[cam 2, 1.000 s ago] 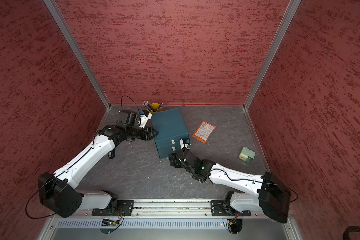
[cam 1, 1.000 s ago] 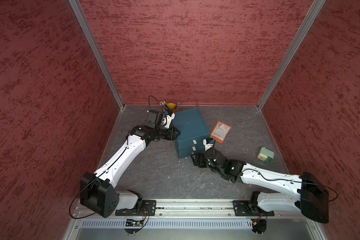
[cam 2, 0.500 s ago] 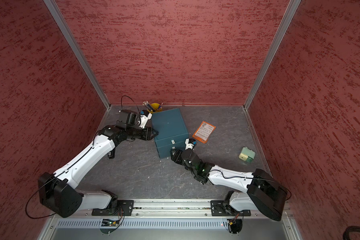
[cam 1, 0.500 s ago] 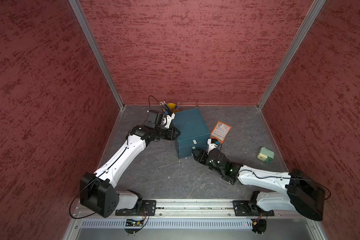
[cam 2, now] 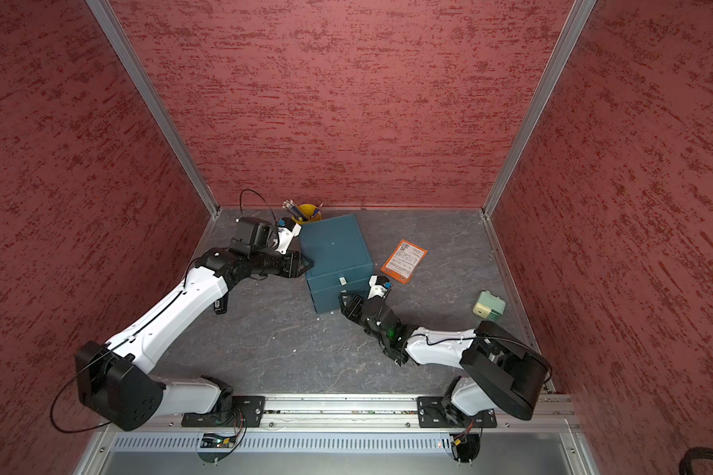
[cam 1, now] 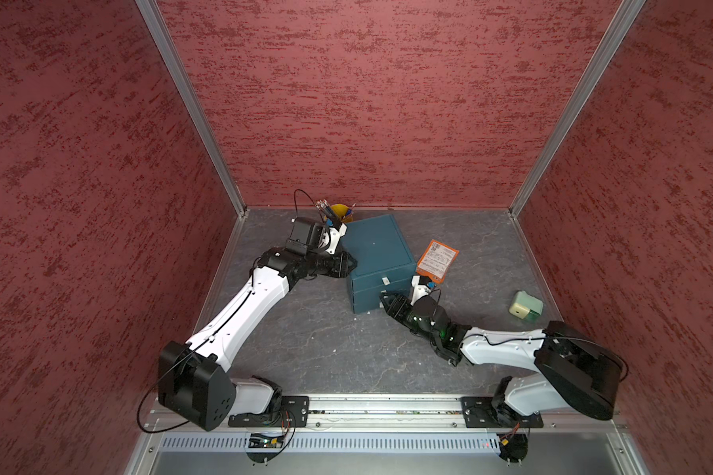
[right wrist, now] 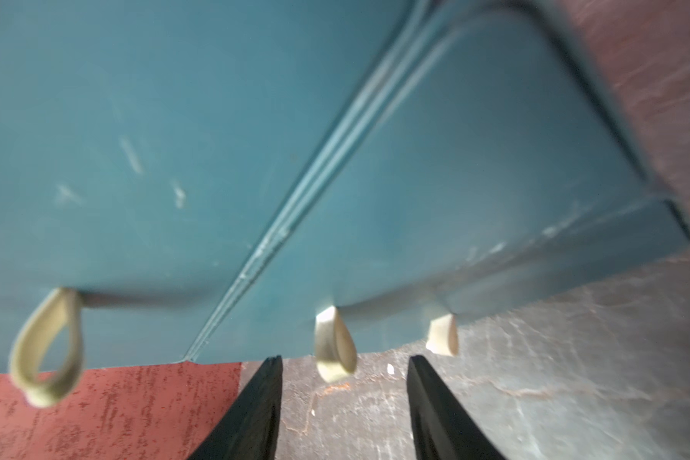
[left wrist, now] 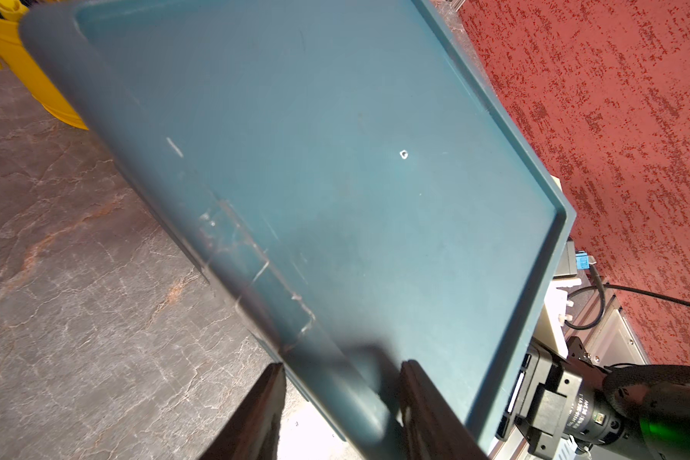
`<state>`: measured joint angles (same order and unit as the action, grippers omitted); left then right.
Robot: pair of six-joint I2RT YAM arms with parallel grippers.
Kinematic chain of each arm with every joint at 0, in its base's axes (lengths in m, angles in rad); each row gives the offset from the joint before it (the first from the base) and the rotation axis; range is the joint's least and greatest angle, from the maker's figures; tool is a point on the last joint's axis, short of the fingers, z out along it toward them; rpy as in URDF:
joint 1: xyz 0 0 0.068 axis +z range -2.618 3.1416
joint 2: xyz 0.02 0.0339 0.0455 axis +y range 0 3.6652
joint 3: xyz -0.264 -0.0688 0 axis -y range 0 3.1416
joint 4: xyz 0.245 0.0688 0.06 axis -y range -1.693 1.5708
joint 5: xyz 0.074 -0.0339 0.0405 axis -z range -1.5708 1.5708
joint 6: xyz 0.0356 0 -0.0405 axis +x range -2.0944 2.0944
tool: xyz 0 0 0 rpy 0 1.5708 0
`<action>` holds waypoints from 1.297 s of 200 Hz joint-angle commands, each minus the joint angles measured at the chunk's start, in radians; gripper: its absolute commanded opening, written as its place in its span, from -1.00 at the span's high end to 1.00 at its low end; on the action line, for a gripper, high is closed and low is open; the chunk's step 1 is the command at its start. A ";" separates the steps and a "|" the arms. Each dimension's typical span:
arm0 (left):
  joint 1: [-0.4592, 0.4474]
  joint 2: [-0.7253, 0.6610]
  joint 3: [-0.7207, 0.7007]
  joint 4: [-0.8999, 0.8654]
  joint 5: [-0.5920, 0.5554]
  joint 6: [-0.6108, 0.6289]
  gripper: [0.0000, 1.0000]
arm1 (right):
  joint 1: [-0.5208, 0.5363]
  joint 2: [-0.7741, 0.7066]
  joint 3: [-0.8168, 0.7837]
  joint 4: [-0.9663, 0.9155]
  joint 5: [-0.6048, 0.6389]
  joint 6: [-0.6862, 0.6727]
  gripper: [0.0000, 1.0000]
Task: Take the seed bags out of the drawer
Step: Open the drawer in the storage box.
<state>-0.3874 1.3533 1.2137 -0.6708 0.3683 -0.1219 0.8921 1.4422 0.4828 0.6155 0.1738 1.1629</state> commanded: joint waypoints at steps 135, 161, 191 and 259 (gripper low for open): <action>0.009 0.004 -0.015 -0.142 -0.054 0.045 0.00 | -0.028 0.074 -0.001 0.125 0.003 0.021 0.74; 0.010 0.001 -0.016 -0.142 -0.052 0.045 0.00 | -0.028 0.063 -0.006 0.113 0.008 0.023 0.91; 0.010 0.006 -0.008 -0.144 -0.050 0.047 0.00 | -0.028 0.028 -0.016 0.079 0.009 0.018 1.00; 0.008 0.013 -0.004 -0.133 -0.049 0.042 0.00 | -0.008 -0.099 -0.025 -0.102 -0.023 0.012 1.00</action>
<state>-0.3866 1.3537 1.2179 -0.6769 0.3653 -0.1143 0.8772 1.4086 0.4755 0.5987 0.1249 1.1885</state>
